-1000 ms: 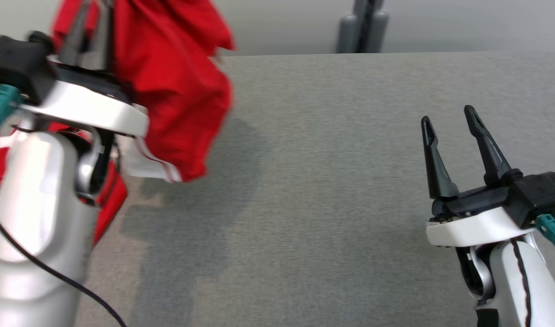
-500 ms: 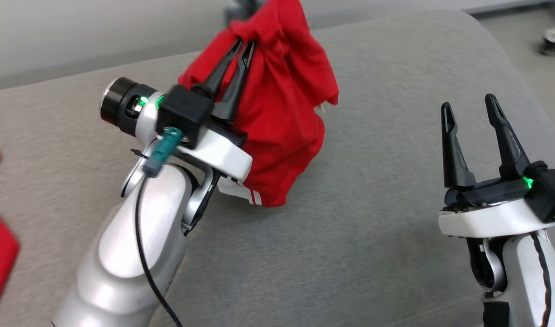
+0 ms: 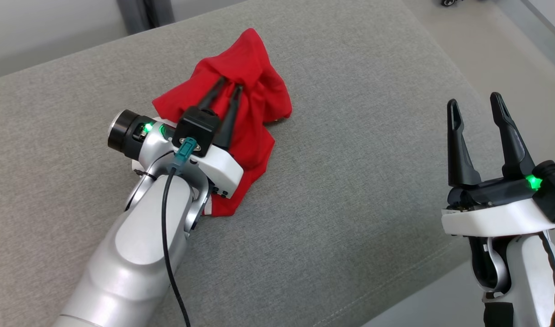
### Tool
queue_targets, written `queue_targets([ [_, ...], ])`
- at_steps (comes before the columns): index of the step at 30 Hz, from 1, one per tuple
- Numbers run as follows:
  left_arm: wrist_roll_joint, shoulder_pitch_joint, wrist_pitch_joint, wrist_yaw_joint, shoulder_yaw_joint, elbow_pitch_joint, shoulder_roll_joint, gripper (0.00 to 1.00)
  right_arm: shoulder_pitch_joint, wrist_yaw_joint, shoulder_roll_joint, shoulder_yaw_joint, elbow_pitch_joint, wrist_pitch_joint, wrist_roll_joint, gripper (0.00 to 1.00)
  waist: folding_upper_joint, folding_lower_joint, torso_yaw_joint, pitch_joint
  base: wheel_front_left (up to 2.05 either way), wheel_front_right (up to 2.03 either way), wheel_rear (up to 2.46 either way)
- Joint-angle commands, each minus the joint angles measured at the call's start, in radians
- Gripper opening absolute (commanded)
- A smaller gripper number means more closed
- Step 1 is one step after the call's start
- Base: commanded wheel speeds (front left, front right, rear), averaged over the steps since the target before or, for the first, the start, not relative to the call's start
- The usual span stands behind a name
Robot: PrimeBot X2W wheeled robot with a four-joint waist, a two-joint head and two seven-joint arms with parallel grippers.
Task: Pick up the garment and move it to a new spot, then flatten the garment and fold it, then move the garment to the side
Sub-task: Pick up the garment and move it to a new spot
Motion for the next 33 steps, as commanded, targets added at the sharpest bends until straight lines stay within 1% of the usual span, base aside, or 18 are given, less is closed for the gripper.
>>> queue_targets([
  [1,-0.008,-0.017,-0.014,0.007,0.008,0.008,0.006,1.00,0.008,0.000,-0.003,-0.001,0.000,-0.002,-0.001,1.00,0.0000,0.0000,0.009,-0.006,0.00,0.00,0.00],
  [6,-0.036,-0.027,-0.043,0.020,0.039,0.003,0.005,1.00,0.019,0.000,-0.003,0.002,0.000,-0.002,-0.023,1.00,0.0000,0.0000,0.068,-0.030,0.00,0.00,0.00],
  [7,-0.039,-0.025,-0.044,0.023,0.048,-0.003,0.008,1.00,0.020,0.000,-0.003,0.000,0.000,-0.002,-0.029,1.00,0.0000,0.0000,0.085,-0.035,0.00,0.00,0.00],
  [8,-0.034,-0.012,-0.049,0.045,0.067,-0.020,0.029,1.00,0.022,0.000,-0.003,0.004,0.002,-0.002,-0.043,1.00,0.0000,0.0000,0.119,-0.048,0.00,0.00,0.00],
  [9,-0.040,0.004,-0.050,0.052,0.078,-0.033,0.035,1.00,0.023,0.000,-0.003,0.011,0.005,-0.002,-0.047,1.00,0.0000,0.0000,0.133,-0.054,0.00,0.00,0.00],
  [11,-0.053,0.035,-0.051,0.061,0.101,-0.077,0.042,1.00,0.026,0.000,-0.004,0.017,0.006,-0.002,-0.057,1.00,0.0000,0.0000,0.170,-0.068,0.00,0.00,0.00],
  [12,-0.053,0.035,-0.051,0.061,0.101,-0.077,0.042,1.00,0.026,0.000,-0.004,0.017,0.006,-0.002,-0.057,1.00,0.0000,0.0000,0.170,-0.068,0.00,0.00,0.00],
  [16,-0.065,0.134,-0.050,0.063,0.149,-0.202,0.075,1.00,0.040,0.000,-0.004,0.030,0.012,-0.002,-0.085,1.00,0.0000,0.0000,0.245,-0.091,0.00,0.00,0.00],
  [20,-0.069,0.261,-0.051,0.056,0.196,-0.342,0.088,1.00,0.056,0.000,-0.004,0.033,0.020,-0.002,-0.099,1.00,0.0000,0.0000,0.318,-0.111,0.00,0.00,0.00],
  [22,-0.069,0.330,-0.051,0.053,0.221,-0.408,0.083,1.00,0.068,0.000,-0.004,0.035,0.024,-0.002,-0.106,1.00,0.0000,0.0000,0.352,-0.120,0.00,0.00,0.00],
  [24,-0.082,0.399,-0.051,0.064,0.270,-0.465,0.062,1.00,0.077,0.000,-0.004,0.039,0.027,-0.002,-0.111,1.00,0.0000,0.0000,0.382,-0.129,0.00,0.00,0.00],
  [25,-0.080,0.434,-0.051,0.062,0.287,-0.488,0.052,1.00,0.082,0.000,-0.004,0.042,0.030,-0.002,-0.112,1.00,0.0000,0.0000,0.393,-0.133,0.00,0.00,0.00],
  [28,-0.059,0.525,-0.051,0.040,0.315,-0.532,0.022,1.00,0.094,0.000,-0.004,0.049,0.040,-0.002,-0.117,1.00,0.0000,0.0000,0.420,-0.146,0.00,0.00,0.00],
  [33,-0.035,0.602,-0.051,0.005,0.348,-0.584,-0.015,1.00,0.108,0.000,-0.004,0.042,0.038,-0.002,-0.109,1.00,0.0000,0.0000,0.448,-0.151,0.00,0.00,0.00],
])
